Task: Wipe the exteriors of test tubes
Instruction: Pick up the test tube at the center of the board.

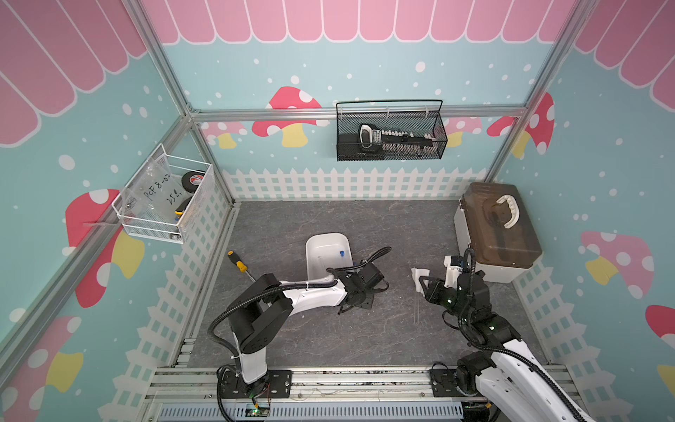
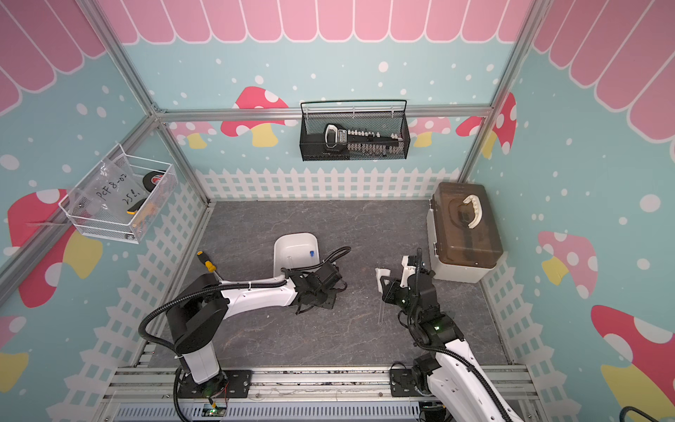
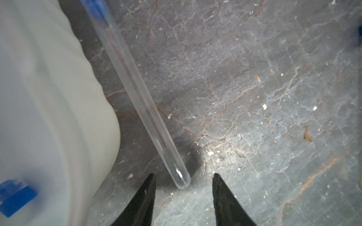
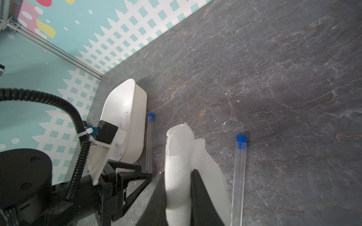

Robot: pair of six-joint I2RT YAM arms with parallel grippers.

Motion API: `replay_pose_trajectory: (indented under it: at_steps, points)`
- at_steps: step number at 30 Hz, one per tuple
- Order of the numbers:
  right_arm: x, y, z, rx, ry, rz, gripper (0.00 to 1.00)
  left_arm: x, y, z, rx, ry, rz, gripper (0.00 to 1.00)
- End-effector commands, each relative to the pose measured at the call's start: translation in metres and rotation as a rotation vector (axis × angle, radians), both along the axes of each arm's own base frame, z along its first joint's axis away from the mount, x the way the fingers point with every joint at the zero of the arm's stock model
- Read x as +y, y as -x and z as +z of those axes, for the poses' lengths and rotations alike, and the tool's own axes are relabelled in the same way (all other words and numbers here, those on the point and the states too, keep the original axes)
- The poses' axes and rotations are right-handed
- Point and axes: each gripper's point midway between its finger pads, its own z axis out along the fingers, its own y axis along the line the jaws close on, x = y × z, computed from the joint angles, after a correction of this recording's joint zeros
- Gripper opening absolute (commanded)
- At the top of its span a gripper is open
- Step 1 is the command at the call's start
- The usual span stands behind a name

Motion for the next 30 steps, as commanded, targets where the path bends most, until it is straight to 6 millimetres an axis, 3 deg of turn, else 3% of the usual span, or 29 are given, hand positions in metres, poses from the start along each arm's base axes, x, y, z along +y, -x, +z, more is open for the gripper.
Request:
replay_pose_trajectory:
  at_steps: [1, 4, 11, 17, 22, 27, 30]
  points:
    - [-0.001, 0.0, -0.002, -0.007, -0.01, -0.005, 0.19, 0.006, -0.007, -0.008, -0.012, -0.062, 0.027, 0.45]
    - [-0.001, 0.0, -0.002, -0.009, -0.01, -0.006, 0.19, 0.008, -0.005, -0.019, 0.002, -0.087, 0.02, 0.41]
    - [-0.002, 0.001, -0.003, -0.009, -0.012, -0.006, 0.19, 0.016, -0.001, -0.036, 0.028, -0.143, 0.001, 0.21]
    - [-0.002, 0.002, -0.004, -0.007, -0.016, -0.008, 0.19, 0.023, 0.008, -0.04, 0.052, -0.15, -0.009, 0.1]
    - [0.0, 0.003, 0.0, -0.017, -0.027, 0.004, 0.19, 0.006, 0.008, -0.007, 0.0, 0.013, -0.021, 0.09]
    - [0.005, 0.006, 0.011, -0.028, -0.042, 0.034, 0.19, -0.016, 0.013, 0.055, -0.081, 0.283, -0.079, 0.1]
    - [0.006, 0.008, 0.015, -0.037, -0.047, 0.043, 0.19, -0.023, 0.022, 0.083, -0.084, 0.474, -0.103, 0.11]
